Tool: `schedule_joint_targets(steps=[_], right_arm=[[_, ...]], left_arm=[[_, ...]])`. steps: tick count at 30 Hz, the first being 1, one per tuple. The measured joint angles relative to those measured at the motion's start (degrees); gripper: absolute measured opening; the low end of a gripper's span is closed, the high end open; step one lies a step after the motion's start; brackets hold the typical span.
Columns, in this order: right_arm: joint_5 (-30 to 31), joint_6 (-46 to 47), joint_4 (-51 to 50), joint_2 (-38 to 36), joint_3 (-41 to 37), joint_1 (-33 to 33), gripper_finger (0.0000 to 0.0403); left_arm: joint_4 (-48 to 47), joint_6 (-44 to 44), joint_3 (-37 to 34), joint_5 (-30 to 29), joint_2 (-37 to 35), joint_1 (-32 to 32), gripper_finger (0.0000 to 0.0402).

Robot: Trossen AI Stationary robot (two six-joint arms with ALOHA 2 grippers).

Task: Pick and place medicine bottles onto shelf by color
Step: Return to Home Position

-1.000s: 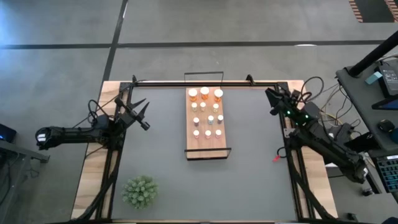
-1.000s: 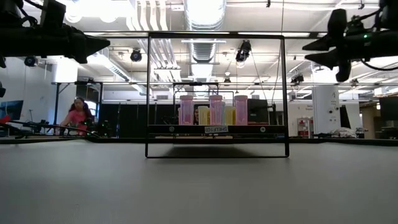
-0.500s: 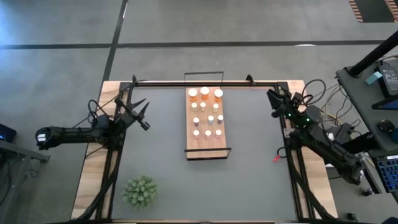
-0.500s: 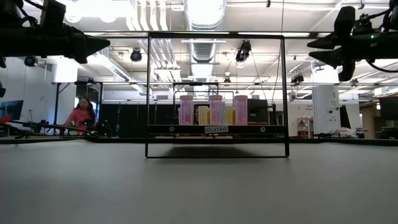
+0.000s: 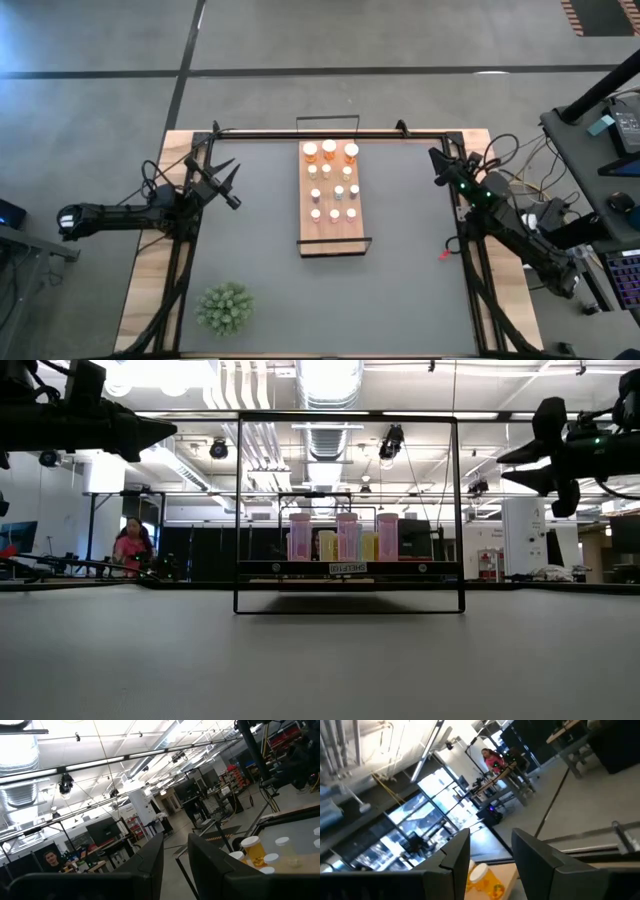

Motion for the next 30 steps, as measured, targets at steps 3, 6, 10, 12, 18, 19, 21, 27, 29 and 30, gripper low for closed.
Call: schedule_joint_targets(steps=[3,6,10,12,18,19,21,27,29,30], right_arm=[[0.0,-4.6,0.0,0.0,0.0,0.5,0.0134],[0.1,-6.8,0.0,0.0,0.0,1.5,0.0134],[0.0,-4.6,0.1,0.1,0.0,2.0,0.0134],[0.0,-3.3,0.1,0.1,0.0,2.0,0.0134],[0.0,-3.8,0.1,0.1,0.0,2.0,0.0134],[0.0,-3.9,0.1,0.1,0.0,2.0,0.0134],[0.0,-3.8,0.1,0.1,0.0,2.0,0.0134],[0.0,-3.9,0.1,0.1,0.0,2.0,0.0134],[0.0,-3.9,0.1,0.1,0.0,2.0,0.0134],[0.0,-3.9,0.1,0.1,0.0,2.0,0.0134]], left_arm=[[0.0,0.0,0.0,0.0,0.0,0.0,0.0072],[0.0,0.0,0.0,0.0,0.0,0.0,0.0072],[0.0,0.0,0.0,0.0,0.0,0.0,0.0072],[0.0,0.0,0.0,0.0,0.0,0.0,0.0072],[0.0,0.0,0.0,0.0,0.0,0.0,0.0072],[0.0,0.0,0.0,0.0,0.0,0.0,0.0072],[0.0,0.0,0.0,0.0,0.0,0.0,0.0072],[0.0,0.0,0.0,0.0,0.0,0.0,0.0072],[0.0,0.0,0.0,0.0,0.0,0.0,0.0072],[0.0,0.0,0.0,0.0,0.0,0.0,0.0072]])
